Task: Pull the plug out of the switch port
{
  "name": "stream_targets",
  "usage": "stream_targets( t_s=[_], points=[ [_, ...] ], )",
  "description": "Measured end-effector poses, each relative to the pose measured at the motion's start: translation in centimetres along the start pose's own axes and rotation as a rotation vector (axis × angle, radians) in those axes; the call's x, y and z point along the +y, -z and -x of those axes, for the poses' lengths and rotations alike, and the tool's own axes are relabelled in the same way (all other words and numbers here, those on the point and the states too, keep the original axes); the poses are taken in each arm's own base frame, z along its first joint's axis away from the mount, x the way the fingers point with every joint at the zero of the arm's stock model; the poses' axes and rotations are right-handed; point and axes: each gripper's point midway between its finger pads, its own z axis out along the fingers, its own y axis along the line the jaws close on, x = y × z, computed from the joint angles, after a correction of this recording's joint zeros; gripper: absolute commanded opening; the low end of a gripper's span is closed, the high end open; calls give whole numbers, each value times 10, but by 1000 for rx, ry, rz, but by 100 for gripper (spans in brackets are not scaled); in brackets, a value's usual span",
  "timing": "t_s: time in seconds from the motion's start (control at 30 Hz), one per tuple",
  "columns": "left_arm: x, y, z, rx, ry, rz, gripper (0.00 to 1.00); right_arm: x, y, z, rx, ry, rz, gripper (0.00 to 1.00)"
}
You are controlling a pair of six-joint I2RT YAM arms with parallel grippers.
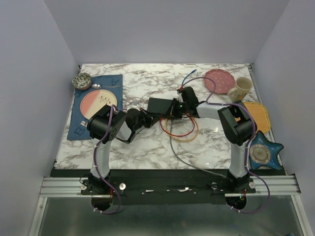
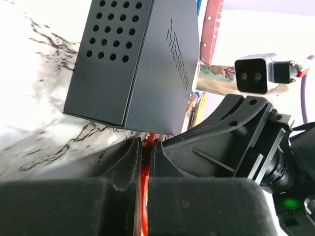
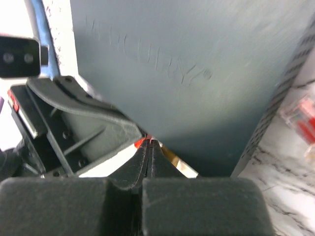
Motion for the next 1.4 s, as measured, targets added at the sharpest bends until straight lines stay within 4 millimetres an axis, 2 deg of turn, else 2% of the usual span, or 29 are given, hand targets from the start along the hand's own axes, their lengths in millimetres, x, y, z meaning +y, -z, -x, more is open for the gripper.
stream_targets(
  t_s=[0.47,0.67,0.77,0.93,0.97,1.07,1.1,1.2,1.3,1.4],
  points=[
    [2,4,0,-2,-6,-16,0,7,-3,8,37,5,-54,1],
    [9,16,-6,11,-17,-8,0,9,-6,5,51,6,-59,1],
    [11,26,-13,33,-19,-5,0,4,-9,10,34,5,-80,1],
    [12,31,-16,44,-21,-4,0,0,-11,13,17,4,-95,1],
    [12,31,-17,47,-21,-4,0,0,-11,14,16,5,-96,2],
    [12,36,-19,52,-28,3,0,1,-10,15,-4,19,-83,38],
    [12,37,-19,54,-33,12,0,3,-7,15,-17,27,-70,56],
    [10,43,-18,58,-63,55,0,16,15,14,-58,58,-37,76],
    [1,50,-16,57,-112,96,0,48,49,29,-155,126,4,80],
    [-31,58,-7,31,-197,86,0,86,88,47,-271,185,61,81]
  ],
)
